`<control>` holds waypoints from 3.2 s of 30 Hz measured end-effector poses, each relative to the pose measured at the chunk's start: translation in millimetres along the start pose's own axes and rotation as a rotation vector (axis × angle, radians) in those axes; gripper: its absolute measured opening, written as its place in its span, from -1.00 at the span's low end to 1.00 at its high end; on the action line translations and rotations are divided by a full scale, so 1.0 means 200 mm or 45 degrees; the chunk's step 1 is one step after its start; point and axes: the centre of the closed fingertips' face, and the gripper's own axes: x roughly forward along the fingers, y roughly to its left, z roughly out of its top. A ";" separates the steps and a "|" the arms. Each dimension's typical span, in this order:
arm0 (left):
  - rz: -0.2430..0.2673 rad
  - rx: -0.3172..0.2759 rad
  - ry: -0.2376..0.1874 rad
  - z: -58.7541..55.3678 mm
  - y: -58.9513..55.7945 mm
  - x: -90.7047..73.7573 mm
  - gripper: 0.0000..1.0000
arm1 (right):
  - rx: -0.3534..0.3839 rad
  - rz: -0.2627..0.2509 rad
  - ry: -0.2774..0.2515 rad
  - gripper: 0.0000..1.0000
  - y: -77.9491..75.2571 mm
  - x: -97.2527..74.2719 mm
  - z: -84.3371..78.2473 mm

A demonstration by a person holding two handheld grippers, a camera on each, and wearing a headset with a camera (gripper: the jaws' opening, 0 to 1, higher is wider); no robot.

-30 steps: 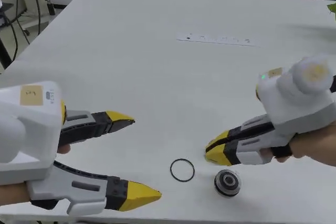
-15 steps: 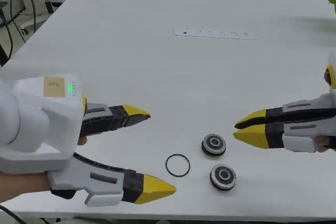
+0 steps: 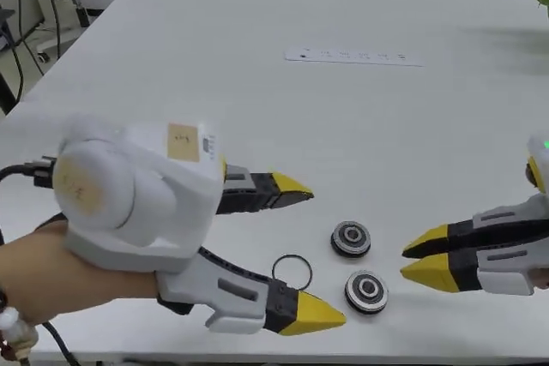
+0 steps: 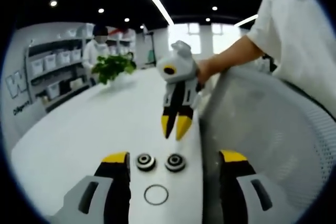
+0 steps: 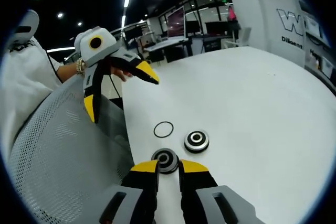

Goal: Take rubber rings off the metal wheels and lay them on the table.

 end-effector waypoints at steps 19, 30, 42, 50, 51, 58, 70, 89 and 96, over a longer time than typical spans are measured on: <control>0.021 0.017 0.036 -0.08 0.11 0.26 0.06 | -0.033 0.019 0.118 -0.58 0.00 0.11 -0.14; -0.036 -0.002 0.132 -0.24 0.04 0.39 -0.35 | -0.072 0.030 0.126 -0.63 0.00 0.12 -0.14; -0.025 -0.027 0.146 -0.27 0.02 0.41 -0.60 | -0.115 0.036 0.135 -0.60 0.00 0.14 -0.15; -0.002 -0.030 0.157 -0.28 0.04 0.40 -0.71 | -0.142 0.029 0.139 -0.59 -0.01 0.15 -0.15; 0.001 -0.030 0.156 -0.28 0.04 0.40 -0.71 | -0.145 0.028 0.140 -0.59 -0.01 0.15 -0.15; 0.010 -0.011 0.157 -0.28 0.05 0.40 -0.73 | -0.109 0.016 0.111 -0.57 -0.03 0.15 -0.15; 0.013 -0.029 0.137 -0.28 0.07 0.39 -0.74 | -0.170 0.013 0.133 -0.86 -0.03 0.15 -0.16; 0.040 -0.008 0.132 -0.29 0.08 0.38 -0.74 | 0.085 -0.021 0.127 -1.00 -0.08 0.15 -0.16; 0.041 0.000 0.128 -0.29 0.08 0.38 -0.74 | 0.153 -0.006 0.101 -1.00 -0.08 0.14 -0.15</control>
